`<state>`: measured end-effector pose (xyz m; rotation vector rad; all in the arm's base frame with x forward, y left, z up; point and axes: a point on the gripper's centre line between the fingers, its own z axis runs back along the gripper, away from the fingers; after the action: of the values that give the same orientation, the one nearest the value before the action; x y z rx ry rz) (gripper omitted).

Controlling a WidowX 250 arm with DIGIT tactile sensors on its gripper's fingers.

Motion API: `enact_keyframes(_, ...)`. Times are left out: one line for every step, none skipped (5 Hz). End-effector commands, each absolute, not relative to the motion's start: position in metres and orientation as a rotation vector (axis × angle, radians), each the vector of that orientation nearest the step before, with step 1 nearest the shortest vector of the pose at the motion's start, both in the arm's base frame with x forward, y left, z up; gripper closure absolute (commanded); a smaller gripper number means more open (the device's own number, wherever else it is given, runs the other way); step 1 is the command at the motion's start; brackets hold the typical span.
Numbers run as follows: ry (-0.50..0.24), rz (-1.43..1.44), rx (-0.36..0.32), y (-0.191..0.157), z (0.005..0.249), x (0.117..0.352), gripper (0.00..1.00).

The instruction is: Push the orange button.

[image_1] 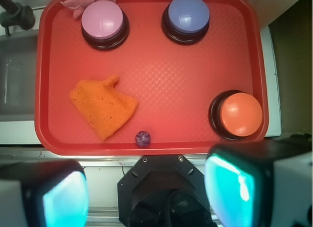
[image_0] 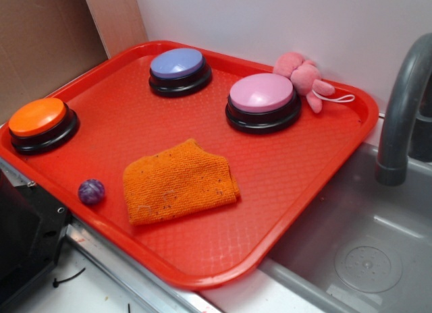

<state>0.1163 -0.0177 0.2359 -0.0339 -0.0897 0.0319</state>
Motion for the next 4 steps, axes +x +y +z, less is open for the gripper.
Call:
enact_keyframes(-0.090,0.032,-0.034,-0.018,0.236,0.116,0.00)
enact_keyframes(-0.029,0.277,0.053,0.032,0.199,0.163,0.00)
enact_keyframes(-0.021,0.418,0.098,0.074,0.177,0.188,0.00)
enact_keyframes(0.014,0.569,0.163,0.102,0.154,0.185,0.00)
